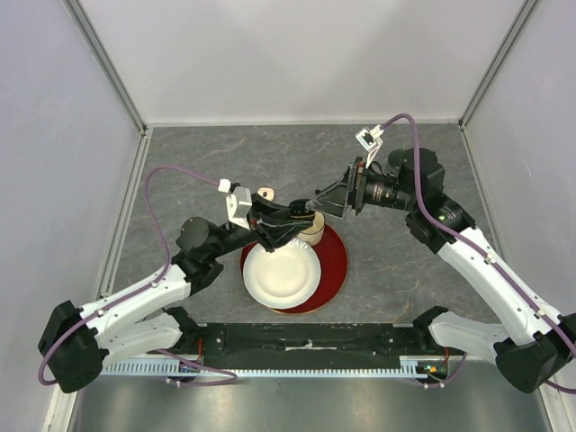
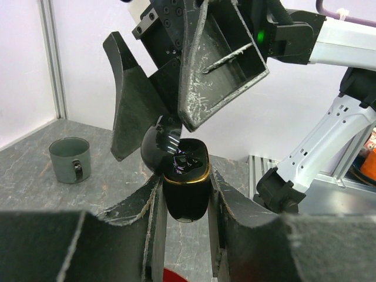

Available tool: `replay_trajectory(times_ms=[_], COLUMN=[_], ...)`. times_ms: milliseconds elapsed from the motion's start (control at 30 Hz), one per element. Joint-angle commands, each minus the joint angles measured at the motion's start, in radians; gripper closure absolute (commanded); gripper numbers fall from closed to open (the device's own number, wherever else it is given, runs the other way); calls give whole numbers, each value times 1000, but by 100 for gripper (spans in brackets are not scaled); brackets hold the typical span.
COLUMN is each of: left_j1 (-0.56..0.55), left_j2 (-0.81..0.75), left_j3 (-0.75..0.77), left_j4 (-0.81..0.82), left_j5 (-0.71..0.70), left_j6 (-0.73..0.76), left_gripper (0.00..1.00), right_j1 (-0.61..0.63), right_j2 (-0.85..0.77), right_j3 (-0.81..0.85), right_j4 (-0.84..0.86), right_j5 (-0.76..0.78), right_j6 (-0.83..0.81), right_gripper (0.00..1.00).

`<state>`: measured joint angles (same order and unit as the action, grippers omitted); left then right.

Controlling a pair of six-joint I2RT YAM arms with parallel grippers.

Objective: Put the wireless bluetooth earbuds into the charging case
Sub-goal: Open the charging case.

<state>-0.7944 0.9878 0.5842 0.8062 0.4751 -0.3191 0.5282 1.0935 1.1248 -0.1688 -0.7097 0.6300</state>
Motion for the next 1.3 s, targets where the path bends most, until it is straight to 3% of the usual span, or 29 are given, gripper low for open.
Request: replay_trajectory(times_ms=[0,500,767,900,1067,1267], left_j1=[-9,-8,-14,-16,-17,-17], left_j2=[-35,-58,-113,-161,-244,-294], left_j3=[6,-24,-70,-96,-132,-149], left_j4=[47,24,-2,-6,-9,-39], left_j5=[25,-3,-42,-78,-110,-93], left_j6=[46,78,170,209,271,310], left_gripper=[98,98,98,98,98,98], right_j1=[3,1,-5,-28,-56,-59], right_j2=[2,8,2,-3,58,130], right_j3=[1,-6,13,13,58,38], right_j4=[75,161,233,172,-143,-268], right_j5=[4,-30,13,159,439,654], right_j6=[31,123,165,155,70,14], right_gripper=[13,11,8,6,7,7])
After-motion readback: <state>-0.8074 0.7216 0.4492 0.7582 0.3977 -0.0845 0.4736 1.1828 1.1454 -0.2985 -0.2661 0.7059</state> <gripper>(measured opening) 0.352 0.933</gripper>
